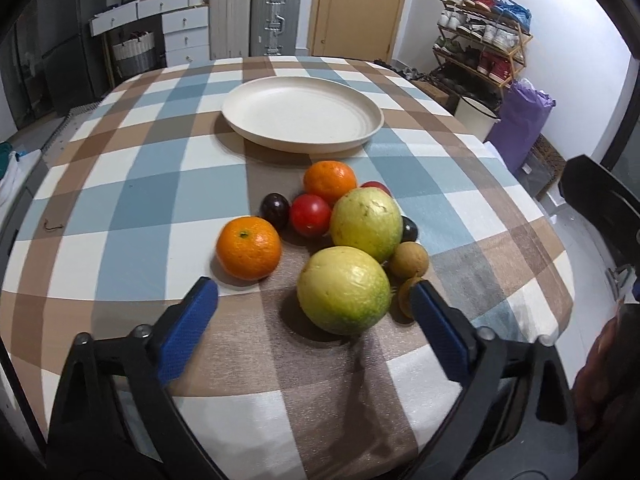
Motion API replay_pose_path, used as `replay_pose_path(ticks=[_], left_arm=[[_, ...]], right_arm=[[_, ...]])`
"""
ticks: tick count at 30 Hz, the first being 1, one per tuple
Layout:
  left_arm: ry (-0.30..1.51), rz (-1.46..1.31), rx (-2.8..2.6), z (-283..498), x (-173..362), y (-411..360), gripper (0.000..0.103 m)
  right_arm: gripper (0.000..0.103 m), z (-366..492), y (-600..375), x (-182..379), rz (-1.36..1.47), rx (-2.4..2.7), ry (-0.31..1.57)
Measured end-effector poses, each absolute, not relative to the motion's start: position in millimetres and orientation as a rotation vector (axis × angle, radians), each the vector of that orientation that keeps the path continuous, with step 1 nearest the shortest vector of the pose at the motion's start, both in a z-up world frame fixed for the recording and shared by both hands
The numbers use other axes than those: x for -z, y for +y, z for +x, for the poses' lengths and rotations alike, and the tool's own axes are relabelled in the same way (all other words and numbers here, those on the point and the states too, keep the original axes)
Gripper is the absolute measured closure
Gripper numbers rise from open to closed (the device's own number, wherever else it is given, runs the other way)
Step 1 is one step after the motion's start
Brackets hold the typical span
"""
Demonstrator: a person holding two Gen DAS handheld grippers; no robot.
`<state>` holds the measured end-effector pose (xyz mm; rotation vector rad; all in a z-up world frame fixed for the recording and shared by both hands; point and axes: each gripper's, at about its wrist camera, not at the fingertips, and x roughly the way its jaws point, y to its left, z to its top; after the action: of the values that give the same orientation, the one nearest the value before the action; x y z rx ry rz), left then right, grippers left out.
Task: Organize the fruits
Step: 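Grasp the green-yellow citrus with the left tool while the right tool grasps the other citrus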
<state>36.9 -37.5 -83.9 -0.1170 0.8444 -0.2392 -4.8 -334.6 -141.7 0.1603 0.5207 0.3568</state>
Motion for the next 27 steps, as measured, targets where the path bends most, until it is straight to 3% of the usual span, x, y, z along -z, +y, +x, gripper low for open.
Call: replay_pose_path(ticks=[7, 12, 27], left_arm=[[0.857, -0.149, 0.317, 39, 86, -41, 0.027], [0.895, -0.159, 0.356, 42, 92, -44, 0.054], [0.842, -0.11, 0.399, 28, 85, -43, 0.055]], right_arm=[[0.0, -4, -337, 145, 0.165, -0.352, 0.531], [0.0, -3, -340, 146, 0.172, -0.349, 0.534], [0.0, -2, -338, 150, 0.176, -0.37, 0.555]])
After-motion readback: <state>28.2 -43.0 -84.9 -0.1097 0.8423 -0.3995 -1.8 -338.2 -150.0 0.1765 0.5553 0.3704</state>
